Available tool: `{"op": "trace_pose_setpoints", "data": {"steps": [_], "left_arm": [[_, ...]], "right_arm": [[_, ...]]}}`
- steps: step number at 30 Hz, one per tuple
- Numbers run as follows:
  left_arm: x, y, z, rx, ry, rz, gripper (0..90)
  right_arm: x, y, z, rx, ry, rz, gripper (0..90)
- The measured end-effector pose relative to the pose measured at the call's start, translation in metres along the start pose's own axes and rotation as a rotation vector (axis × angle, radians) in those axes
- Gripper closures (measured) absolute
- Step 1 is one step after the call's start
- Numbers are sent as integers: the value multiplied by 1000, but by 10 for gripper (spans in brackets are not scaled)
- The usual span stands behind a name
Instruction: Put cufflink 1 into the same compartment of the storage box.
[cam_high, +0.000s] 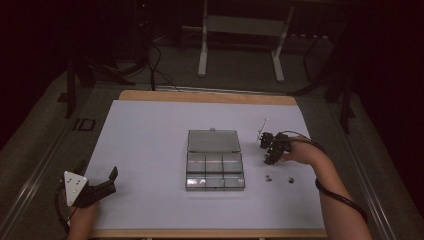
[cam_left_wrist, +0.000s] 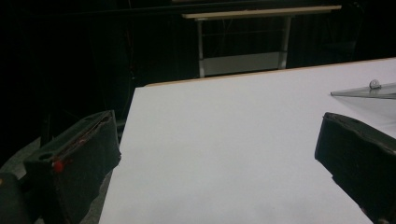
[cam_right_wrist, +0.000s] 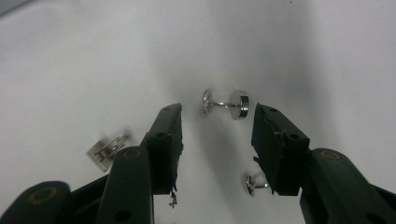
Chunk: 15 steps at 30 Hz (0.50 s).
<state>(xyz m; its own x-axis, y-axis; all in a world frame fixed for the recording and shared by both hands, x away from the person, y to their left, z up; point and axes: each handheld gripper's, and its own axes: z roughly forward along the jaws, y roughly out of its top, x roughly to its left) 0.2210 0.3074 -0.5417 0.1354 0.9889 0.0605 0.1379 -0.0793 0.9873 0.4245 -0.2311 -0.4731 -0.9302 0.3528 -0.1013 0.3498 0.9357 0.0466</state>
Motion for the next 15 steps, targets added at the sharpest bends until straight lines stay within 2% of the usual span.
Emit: {"op": "trace_pose_setpoints", "data": {"steps": [4, 11, 15], "left_arm": [[0, 0, 0, 0, 3, 1, 10], [0, 0, 0, 2, 8, -3, 10], [1, 0, 0, 1, 7, -8, 10]], "right_arm": [[-3, 1, 10, 14, 17, -2, 531], [-6, 4, 16, 23, 27, -11, 549], [-8, 3, 21, 29, 41, -9, 586]]}}
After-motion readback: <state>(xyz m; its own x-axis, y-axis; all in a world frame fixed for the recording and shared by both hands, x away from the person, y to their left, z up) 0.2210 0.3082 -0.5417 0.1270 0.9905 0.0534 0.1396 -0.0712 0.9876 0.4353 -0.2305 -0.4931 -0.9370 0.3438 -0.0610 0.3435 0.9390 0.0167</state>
